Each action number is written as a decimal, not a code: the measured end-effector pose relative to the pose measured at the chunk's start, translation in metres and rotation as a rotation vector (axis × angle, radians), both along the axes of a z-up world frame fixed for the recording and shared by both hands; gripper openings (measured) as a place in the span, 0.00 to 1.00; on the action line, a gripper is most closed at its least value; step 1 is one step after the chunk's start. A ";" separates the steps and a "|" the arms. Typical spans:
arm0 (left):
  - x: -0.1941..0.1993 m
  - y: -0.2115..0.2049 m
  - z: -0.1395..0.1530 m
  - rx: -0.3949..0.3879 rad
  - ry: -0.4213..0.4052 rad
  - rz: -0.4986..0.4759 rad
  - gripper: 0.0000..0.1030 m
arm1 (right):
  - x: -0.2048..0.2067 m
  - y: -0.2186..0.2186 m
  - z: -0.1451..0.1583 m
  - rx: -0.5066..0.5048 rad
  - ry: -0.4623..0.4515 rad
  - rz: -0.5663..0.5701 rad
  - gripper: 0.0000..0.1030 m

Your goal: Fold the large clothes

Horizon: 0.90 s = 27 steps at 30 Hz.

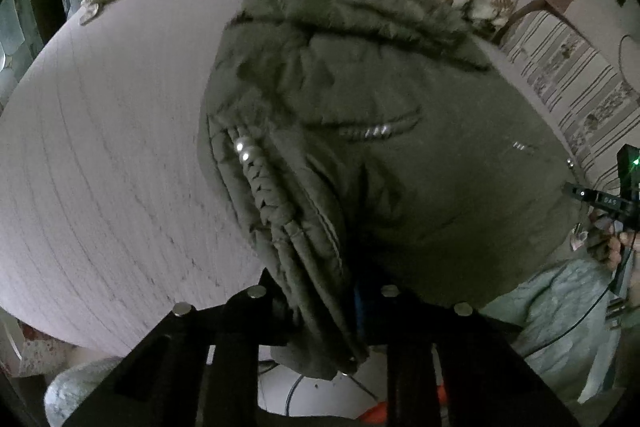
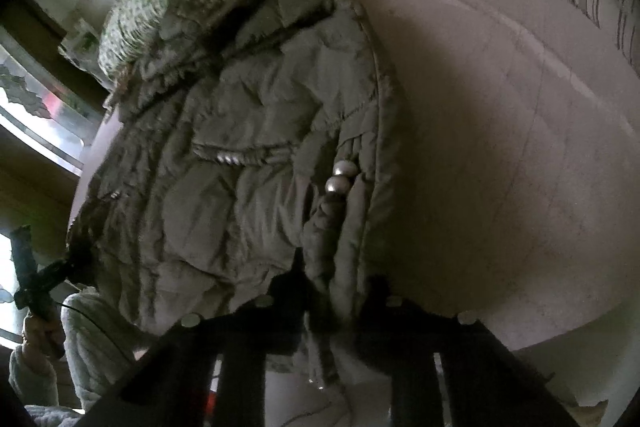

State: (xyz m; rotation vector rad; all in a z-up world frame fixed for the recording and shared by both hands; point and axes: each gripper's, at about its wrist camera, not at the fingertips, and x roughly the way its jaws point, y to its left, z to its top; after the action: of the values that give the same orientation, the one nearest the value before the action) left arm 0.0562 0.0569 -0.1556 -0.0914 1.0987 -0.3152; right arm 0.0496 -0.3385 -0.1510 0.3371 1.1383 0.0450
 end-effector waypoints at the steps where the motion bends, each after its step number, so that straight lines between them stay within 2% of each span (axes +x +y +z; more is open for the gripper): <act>1: 0.003 -0.005 0.006 0.000 -0.015 -0.004 0.20 | 0.000 0.002 0.007 -0.007 -0.015 0.002 0.18; 10: 0.022 -0.021 0.045 -0.006 -0.106 -0.019 0.18 | 0.012 0.011 0.061 -0.027 -0.131 0.034 0.17; 19: 0.044 -0.020 0.072 -0.038 -0.155 0.020 0.17 | 0.025 0.010 0.089 -0.048 -0.177 0.036 0.17; 27: 0.075 -0.020 0.098 -0.052 -0.203 0.053 0.17 | 0.057 0.014 0.116 -0.071 -0.220 0.031 0.17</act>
State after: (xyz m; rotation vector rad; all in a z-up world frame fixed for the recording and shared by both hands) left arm 0.1314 0.0369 -0.0572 -0.1317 0.8854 -0.2987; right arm 0.1065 -0.3248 -0.0351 0.2447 0.9251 0.0674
